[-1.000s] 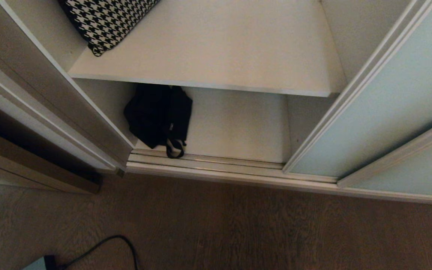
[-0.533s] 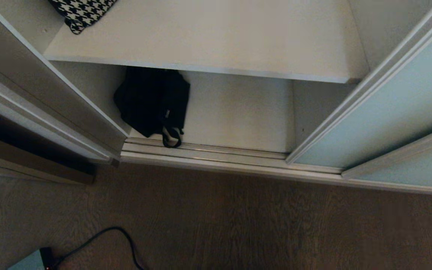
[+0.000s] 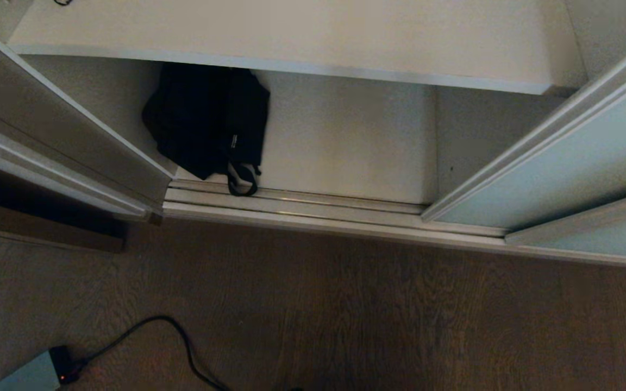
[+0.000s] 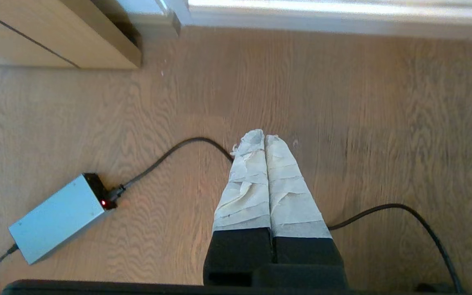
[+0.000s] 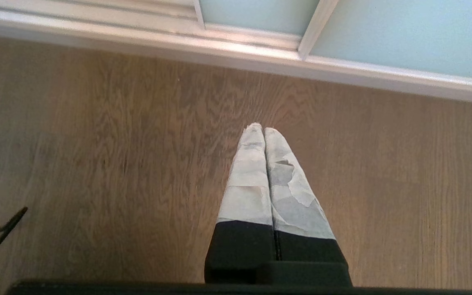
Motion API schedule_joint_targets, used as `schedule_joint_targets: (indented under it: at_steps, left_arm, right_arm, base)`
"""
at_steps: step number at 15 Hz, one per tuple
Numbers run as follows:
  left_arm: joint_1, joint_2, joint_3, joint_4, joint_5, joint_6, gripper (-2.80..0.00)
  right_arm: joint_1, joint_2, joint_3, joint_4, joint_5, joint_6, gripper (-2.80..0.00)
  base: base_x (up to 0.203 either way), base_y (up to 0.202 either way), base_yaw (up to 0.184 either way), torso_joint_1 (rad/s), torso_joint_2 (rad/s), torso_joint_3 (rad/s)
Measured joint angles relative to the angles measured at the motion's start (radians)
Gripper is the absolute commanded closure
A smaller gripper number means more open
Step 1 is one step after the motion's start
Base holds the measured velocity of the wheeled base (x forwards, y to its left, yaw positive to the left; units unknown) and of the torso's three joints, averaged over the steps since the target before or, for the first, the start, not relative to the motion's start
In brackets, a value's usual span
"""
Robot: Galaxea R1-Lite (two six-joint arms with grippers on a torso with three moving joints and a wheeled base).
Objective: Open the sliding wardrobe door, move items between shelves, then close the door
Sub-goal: Place the basket on the higher shelf
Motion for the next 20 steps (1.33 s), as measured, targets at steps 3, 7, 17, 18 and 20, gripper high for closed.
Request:
schedule_joint_targets:
  at_steps: [3,7,17,18,20]
  left_arm:
    - [0.0,0.0,0.0,0.0,0.0,0.0,0.0]
    - [0.0,0.0,0.0,0.0,0.0,0.0,0.0]
    - [0.0,0.0,0.0,0.002,0.0,-0.005,0.0]
    - [0.0,0.0,0.0,0.001,0.001,-0.007,0.0]
    - [0.0,0.0,0.0,0.001,0.0,-0.008,0.0]
  right_arm:
    - [0.0,0.0,0.0,0.0,0.0,0.0,0.0]
    - [0.0,0.0,0.0,0.0,0.0,0.0,0.0]
    - [0.0,0.0,0.0,0.0,0.0,0.0,0.0]
    - [0.0,0.0,0.0,0.0,0.0,0.0,0.0]
    - [0.0,0.0,0.0,0.0,0.0,0.0,0.0]
  base:
    - [0.0,0.0,0.0,0.001,0.0,-0.202]
    - [0.0,0.0,0.0,0.002,0.0,-0.202]
    - [0.0,0.0,0.0,0.002,0.0,-0.049]
    - [0.0,0.0,0.0,0.0,0.0,0.0]
    - [0.0,0.0,0.0,0.0,0.0,0.0]
